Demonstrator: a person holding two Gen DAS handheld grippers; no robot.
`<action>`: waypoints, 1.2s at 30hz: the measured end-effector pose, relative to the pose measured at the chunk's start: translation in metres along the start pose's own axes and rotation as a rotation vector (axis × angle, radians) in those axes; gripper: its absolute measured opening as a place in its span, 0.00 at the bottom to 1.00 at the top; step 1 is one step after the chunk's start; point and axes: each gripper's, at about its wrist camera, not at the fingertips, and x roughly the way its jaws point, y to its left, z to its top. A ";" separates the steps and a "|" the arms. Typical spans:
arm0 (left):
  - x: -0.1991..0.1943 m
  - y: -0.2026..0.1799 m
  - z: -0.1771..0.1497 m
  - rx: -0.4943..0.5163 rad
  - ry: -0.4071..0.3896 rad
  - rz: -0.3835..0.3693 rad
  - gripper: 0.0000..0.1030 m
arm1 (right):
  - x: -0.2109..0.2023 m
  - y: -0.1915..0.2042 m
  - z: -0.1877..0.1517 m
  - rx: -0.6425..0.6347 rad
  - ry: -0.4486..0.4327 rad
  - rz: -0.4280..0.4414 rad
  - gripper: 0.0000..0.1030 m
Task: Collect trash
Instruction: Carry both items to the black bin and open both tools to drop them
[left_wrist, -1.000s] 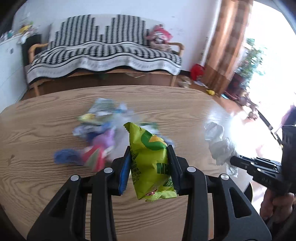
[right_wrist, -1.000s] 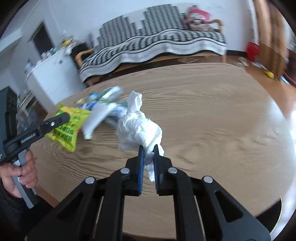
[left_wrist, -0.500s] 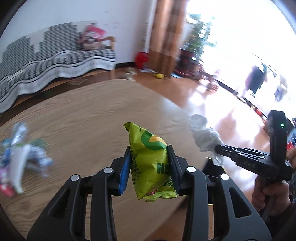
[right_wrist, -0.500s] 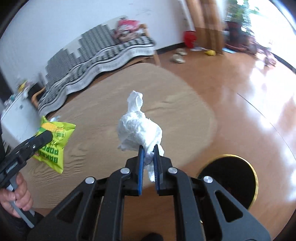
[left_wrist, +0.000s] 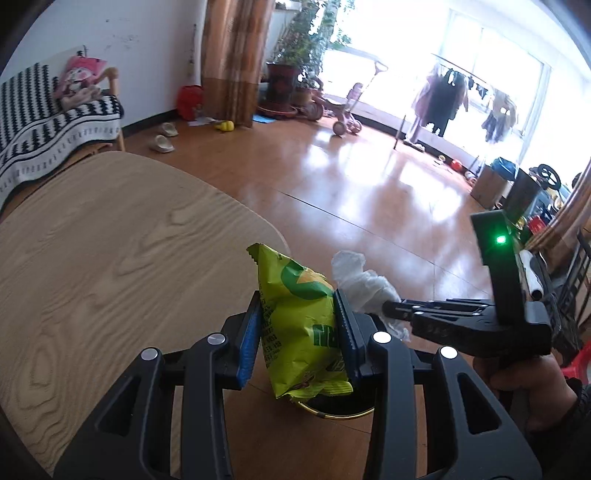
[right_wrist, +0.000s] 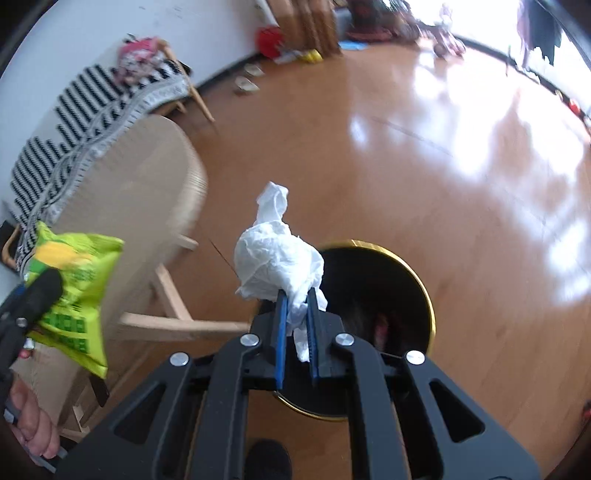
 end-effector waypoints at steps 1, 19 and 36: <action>0.006 -0.004 0.000 0.005 0.009 -0.007 0.36 | 0.003 -0.005 0.000 0.010 0.013 -0.004 0.10; 0.059 -0.020 0.004 0.035 0.084 -0.054 0.36 | 0.030 -0.032 0.005 0.115 0.100 -0.033 0.45; 0.082 -0.042 0.005 0.064 0.114 -0.097 0.45 | 0.018 -0.060 0.004 0.208 0.026 -0.085 0.67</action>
